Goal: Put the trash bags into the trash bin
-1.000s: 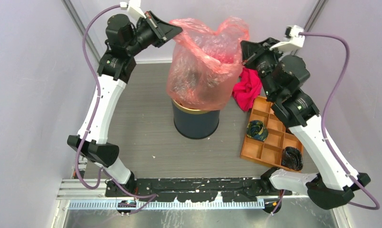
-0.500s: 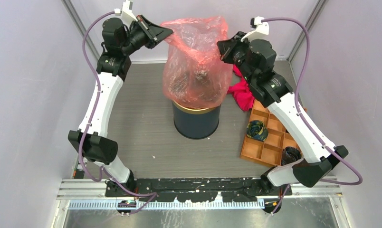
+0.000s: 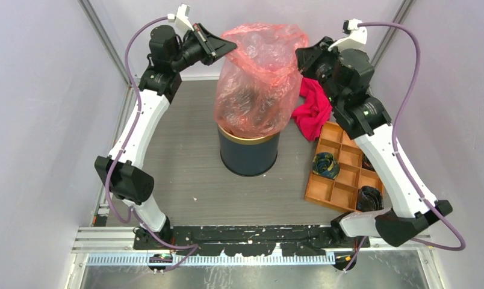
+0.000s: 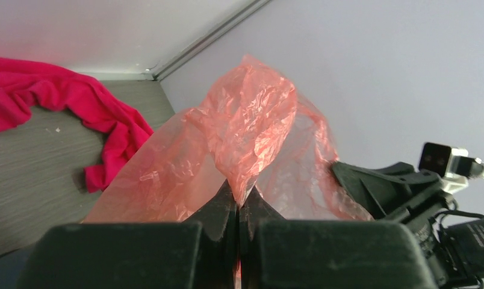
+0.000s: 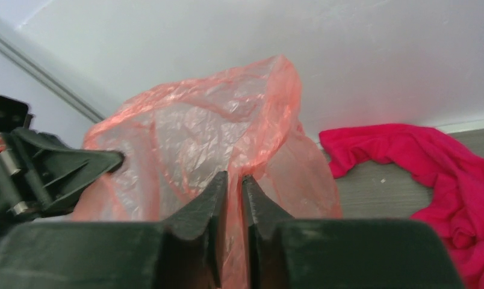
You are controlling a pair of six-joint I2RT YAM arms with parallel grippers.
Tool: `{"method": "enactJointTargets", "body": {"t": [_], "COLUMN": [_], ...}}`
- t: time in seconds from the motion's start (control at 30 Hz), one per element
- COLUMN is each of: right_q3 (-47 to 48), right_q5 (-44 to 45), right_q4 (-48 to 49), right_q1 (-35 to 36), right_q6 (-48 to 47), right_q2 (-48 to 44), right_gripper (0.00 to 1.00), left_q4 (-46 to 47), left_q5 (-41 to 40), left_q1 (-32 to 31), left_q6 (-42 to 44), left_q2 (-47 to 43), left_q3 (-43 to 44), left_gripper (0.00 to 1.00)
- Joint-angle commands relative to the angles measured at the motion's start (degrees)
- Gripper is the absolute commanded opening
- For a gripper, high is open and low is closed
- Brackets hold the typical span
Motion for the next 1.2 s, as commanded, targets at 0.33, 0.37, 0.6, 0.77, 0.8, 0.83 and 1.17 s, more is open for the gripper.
{"method": "enactJointTargets", "body": {"t": [0.33, 0.37, 0.6, 0.77, 0.8, 0.83, 1.17], "right_q3": [-0.25, -0.38, -8.8, -10.48, -10.39, -10.45, -10.2], "right_q5": [-14.15, -16.3, -31.66, -11.44, -9.67, -7.31, 2.05], "right_q4": [-14.36, -15.93, -21.74, -22.87, -22.53, -22.04, -17.98], "right_q1": [0.08, 0.09, 5.94, 20.22, 21.13, 21.72, 24.96], "right_q6": [-2.37, -3.36, -13.0, -18.61, -19.01, -19.34, -19.06], "right_q2": [-13.56, -14.19, -18.03, -14.79, -13.84, -12.65, -3.29], "right_gripper": [0.97, 0.98, 0.97, 0.95, 0.93, 0.92, 0.53], "left_q4": [0.01, 0.09, 0.31, -0.35, -0.56, -0.67, -1.35], "left_q5": [0.01, -0.04, 0.47, 1.05, 1.09, 1.21, 1.99], "left_q1": [1.97, 2.21, 2.86, 2.9, 2.86, 2.89, 2.91], "left_q6": [2.35, 2.22, 1.15, 1.24, 1.26, 1.31, 1.71], "left_q2": [3.58, 3.71, 4.47, 4.72, 4.63, 4.49, 3.57], "left_q3": [4.25, 4.33, 5.36, 6.13, 6.15, 6.18, 5.88], "left_gripper": [0.01, 0.01, 0.01, 0.01, 0.01, 0.0, 0.01]}}
